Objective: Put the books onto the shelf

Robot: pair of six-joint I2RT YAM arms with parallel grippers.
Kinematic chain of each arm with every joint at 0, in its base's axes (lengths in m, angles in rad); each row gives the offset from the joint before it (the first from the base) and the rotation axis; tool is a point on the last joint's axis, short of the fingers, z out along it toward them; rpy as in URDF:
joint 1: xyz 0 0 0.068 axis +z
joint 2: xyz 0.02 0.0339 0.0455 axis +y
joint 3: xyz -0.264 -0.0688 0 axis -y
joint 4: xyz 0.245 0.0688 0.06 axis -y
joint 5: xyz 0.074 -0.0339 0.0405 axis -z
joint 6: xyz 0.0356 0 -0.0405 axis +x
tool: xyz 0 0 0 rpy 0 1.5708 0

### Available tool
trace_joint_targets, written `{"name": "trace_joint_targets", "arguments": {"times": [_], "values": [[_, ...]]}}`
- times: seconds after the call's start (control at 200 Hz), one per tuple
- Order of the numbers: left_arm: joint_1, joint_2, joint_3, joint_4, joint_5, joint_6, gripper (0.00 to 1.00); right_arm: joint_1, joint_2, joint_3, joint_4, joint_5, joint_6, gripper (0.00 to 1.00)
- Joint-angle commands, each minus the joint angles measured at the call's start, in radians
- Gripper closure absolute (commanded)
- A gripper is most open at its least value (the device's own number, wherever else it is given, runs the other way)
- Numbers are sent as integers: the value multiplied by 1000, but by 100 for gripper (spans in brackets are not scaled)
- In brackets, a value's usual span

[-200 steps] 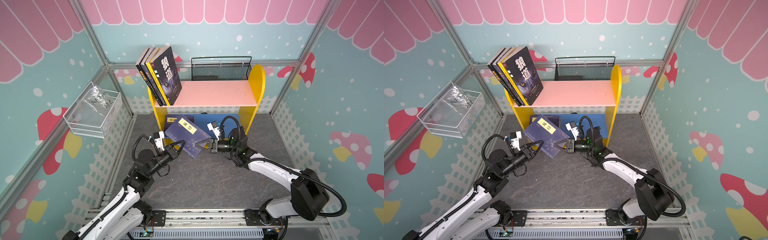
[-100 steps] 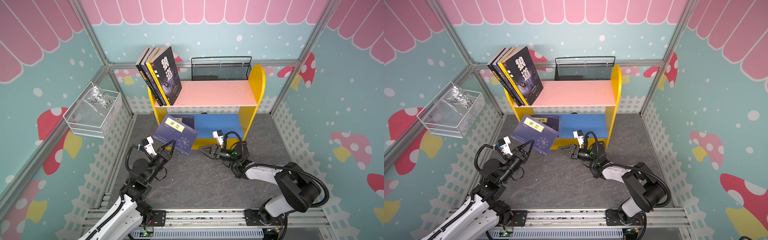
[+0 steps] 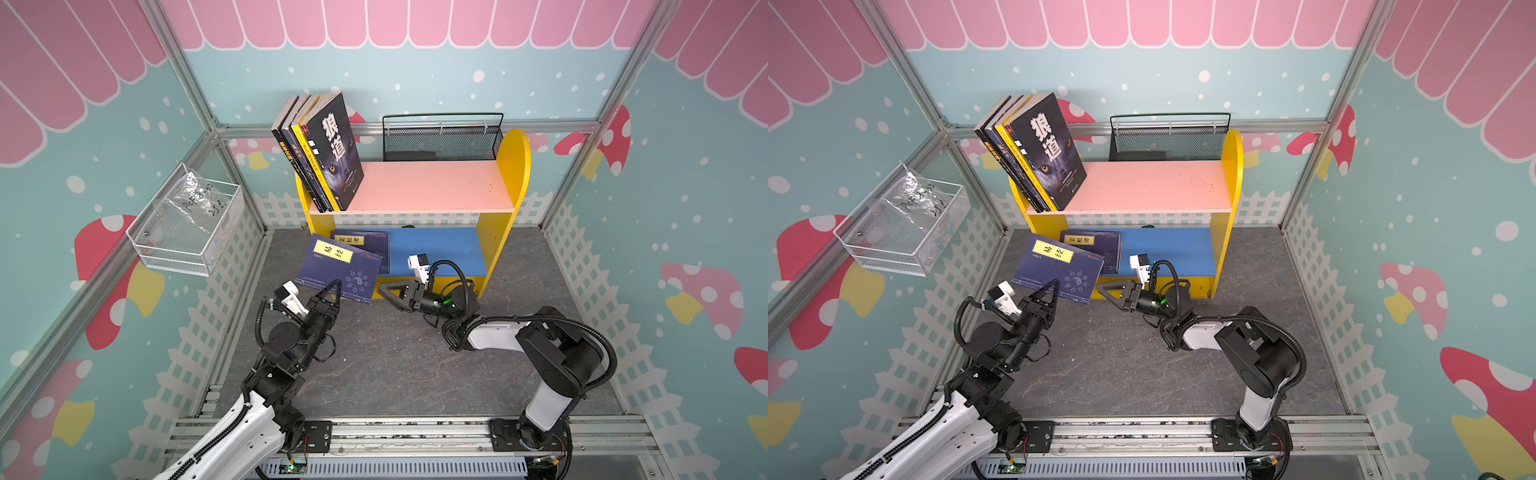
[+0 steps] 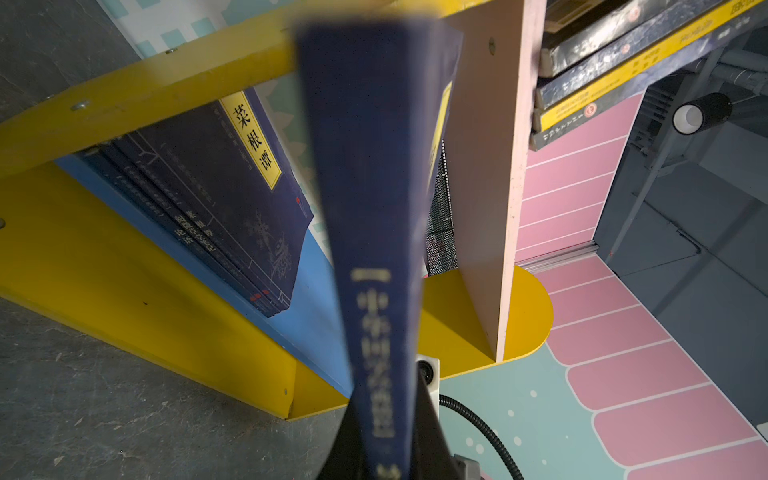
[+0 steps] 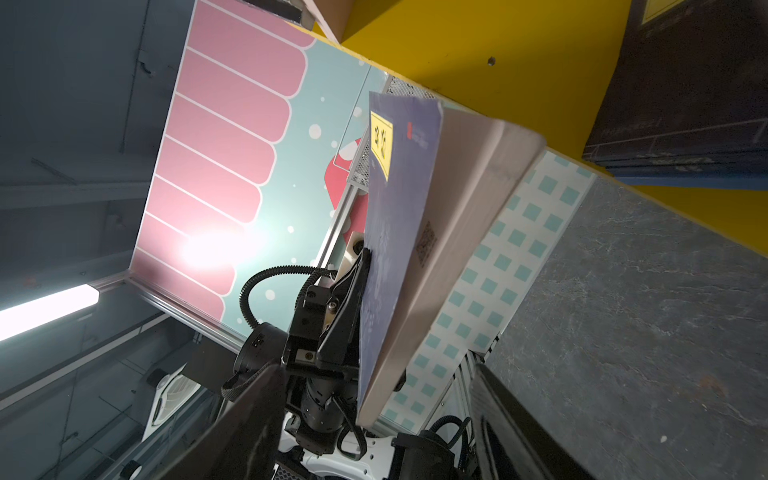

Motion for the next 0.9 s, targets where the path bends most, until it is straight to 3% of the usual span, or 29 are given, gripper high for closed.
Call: {"name": "trace_joint_targets", "arguments": {"times": [0.0, 0.14, 0.285, 0.43, 0.63, 0.71, 0.816, 0.891], "values": [[-27, 9, 10, 66, -45, -28, 99, 11, 12, 53, -28, 22, -29, 31], [-50, 26, 5, 83, -56, -32, 99, 12, 21, 86, -70, 40, -51, 34], [-56, 44, 7, 97, -51, -36, 99, 12, 43, 115, -95, 41, -39, 54], [-56, 51, 10, 101, -50, -35, 98, 12, 52, 114, -96, 57, -17, 64], [-57, 66, 24, 86, -22, -21, 89, -1, 54, 113, -106, 75, 2, 81], [-57, 69, 24, 84, -17, -19, 75, -9, 55, 114, -108, 82, 10, 83], [-55, 44, 32, 30, -22, 4, 44, -25, 55, 124, -120, 69, 12, 84], [-47, 4, 60, -93, -28, 46, 29, -53, 46, 135, -155, 47, 5, 84]]}}
